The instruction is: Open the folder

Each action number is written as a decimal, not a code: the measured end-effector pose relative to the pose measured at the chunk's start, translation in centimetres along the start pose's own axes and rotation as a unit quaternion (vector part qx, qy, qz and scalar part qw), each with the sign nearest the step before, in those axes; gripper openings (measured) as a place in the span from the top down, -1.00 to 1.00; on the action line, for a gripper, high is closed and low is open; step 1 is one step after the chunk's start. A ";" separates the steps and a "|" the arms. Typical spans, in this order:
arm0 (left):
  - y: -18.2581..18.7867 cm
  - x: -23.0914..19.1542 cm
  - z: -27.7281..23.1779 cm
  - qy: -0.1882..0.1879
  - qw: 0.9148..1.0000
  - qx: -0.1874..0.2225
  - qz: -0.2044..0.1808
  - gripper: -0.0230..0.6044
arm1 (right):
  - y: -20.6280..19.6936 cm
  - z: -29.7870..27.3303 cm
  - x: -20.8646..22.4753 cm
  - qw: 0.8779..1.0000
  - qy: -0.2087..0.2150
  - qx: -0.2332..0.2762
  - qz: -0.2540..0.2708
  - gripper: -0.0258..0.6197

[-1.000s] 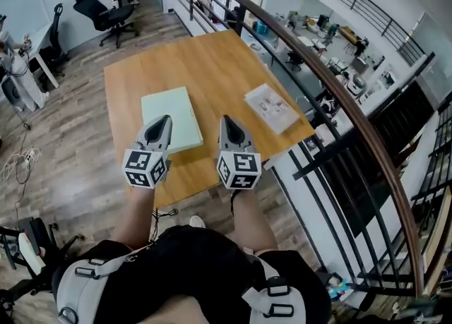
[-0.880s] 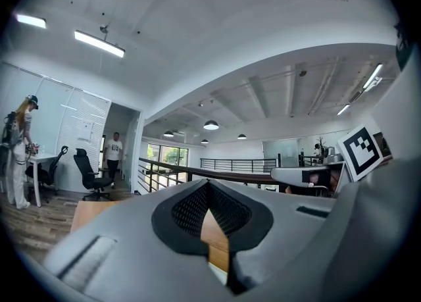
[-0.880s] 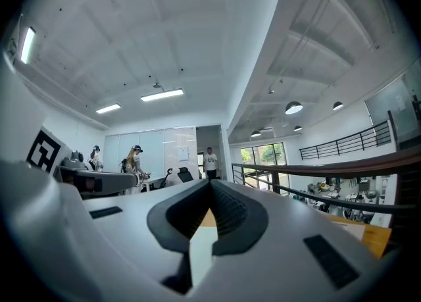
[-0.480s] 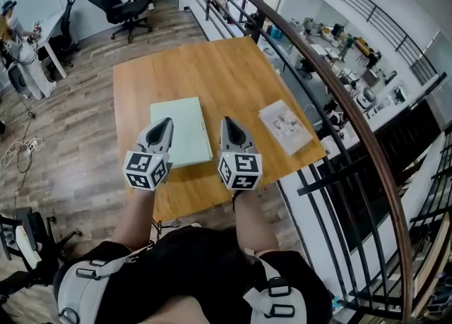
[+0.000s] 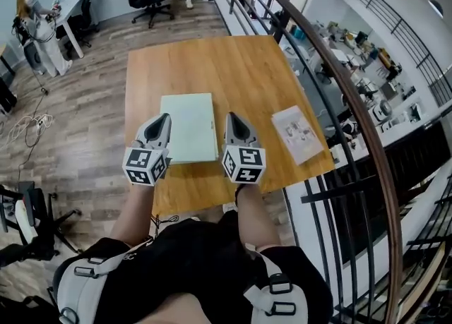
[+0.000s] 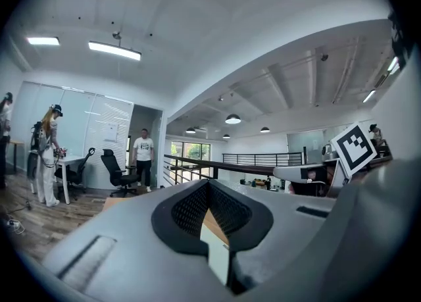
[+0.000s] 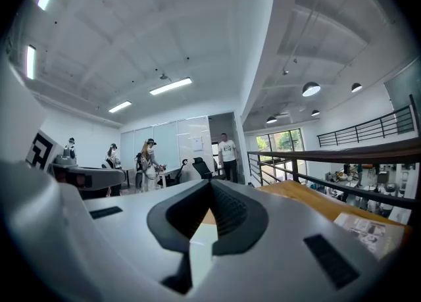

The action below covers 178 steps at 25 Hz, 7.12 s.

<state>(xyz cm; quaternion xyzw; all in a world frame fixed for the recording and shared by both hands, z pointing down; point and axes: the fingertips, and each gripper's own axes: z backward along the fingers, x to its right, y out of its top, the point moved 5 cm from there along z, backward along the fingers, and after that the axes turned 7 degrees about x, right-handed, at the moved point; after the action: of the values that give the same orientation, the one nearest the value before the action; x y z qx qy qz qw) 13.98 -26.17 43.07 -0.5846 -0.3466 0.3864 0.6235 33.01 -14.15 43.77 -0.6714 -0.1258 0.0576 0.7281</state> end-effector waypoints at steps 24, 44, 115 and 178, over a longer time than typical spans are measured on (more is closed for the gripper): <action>-10.6 1.2 -0.4 -0.034 0.977 -0.189 -0.094 0.14 | -13.5 -5.7 5.0 0.970 0.045 -0.172 -0.166 0.59; -22.8 8.3 -0.1 -0.167 0.891 -0.346 -0.242 -0.05 | -25.5 -7.5 6.1 0.898 0.088 -0.273 -0.335 0.59; -16.6 -9.9 17.1 0.346 0.920 -0.144 0.115 0.92 | -27.3 -7.6 6.0 0.901 0.099 -0.326 -0.270 0.75; 0.8 -7.7 9.4 0.326 0.943 -0.038 -0.058 0.92 | -0.1 -10.1 -6.2 0.977 0.212 0.021 -0.005 0.90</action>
<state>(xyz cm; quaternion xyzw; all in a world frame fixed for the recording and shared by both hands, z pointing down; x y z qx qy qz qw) 2.06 -28.69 43.16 -0.6807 -0.1722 0.1242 0.7012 29.67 -25.46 42.56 -0.6524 0.0297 -0.0871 0.7523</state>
